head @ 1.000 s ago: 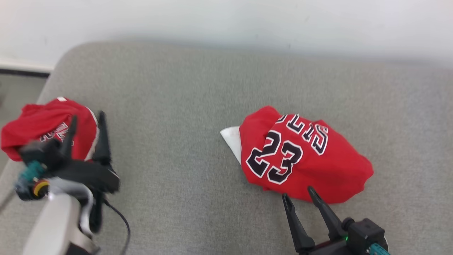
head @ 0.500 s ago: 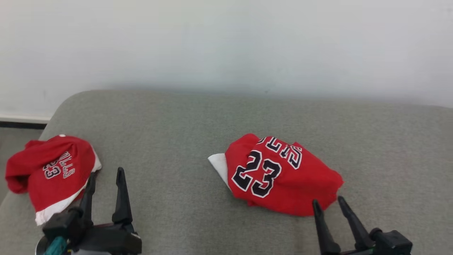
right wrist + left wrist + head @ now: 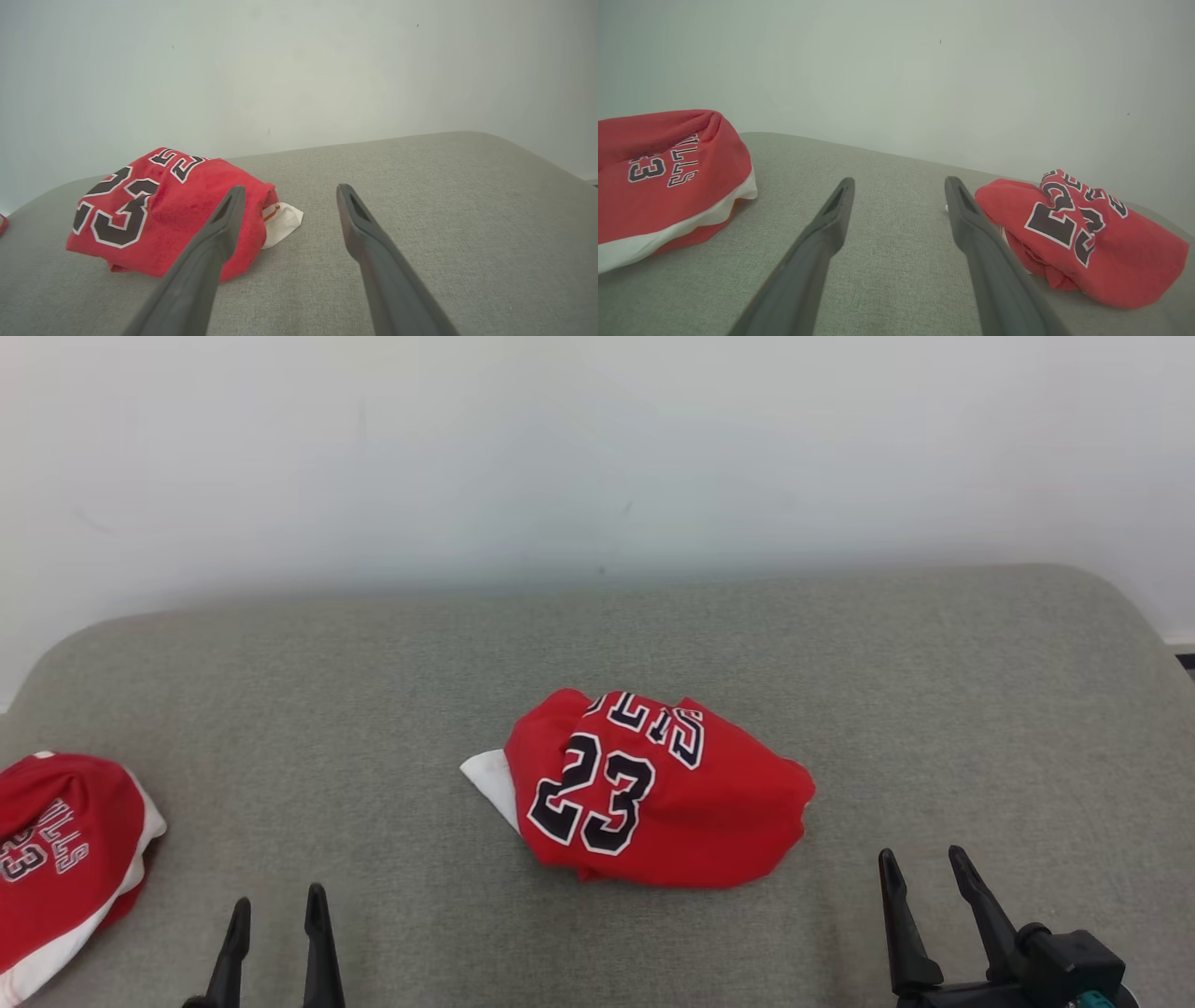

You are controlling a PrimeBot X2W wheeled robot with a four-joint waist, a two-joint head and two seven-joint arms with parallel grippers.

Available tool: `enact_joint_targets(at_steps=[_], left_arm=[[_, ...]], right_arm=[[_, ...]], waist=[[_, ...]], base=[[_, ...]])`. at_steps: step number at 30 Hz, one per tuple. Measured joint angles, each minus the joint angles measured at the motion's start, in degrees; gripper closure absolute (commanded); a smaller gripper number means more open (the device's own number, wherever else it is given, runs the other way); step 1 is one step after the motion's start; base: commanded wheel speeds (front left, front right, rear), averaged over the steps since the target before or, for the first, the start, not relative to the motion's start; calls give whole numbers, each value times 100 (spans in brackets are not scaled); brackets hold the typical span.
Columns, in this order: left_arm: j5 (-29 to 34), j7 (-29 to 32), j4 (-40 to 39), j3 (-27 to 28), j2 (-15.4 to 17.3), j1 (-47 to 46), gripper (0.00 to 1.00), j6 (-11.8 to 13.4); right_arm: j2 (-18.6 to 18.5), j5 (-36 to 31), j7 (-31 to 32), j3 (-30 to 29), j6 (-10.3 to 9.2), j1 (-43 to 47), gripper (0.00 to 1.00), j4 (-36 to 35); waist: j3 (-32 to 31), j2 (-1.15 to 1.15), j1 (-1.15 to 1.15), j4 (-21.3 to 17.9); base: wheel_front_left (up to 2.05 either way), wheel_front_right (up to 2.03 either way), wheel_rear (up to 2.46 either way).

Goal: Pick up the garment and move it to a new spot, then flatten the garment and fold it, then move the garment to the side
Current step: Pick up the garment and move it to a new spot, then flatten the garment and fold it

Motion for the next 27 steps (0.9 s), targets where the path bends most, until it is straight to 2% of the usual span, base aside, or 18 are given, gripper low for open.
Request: enact_joint_targets(at_steps=[9,27], left_arm=[[386,0,595,180,-89,169,0,-342],[528,0,678,467,-122,175,0,-492]], right_arm=[[-1,-159,-60,-110,0,-288,0,608],[0,-122,-204,47,0,-482,0,959]], waist=[[-11,0,0,-318],[9,0,0,-317]], base=[[0,0,0],[0,0,0]])
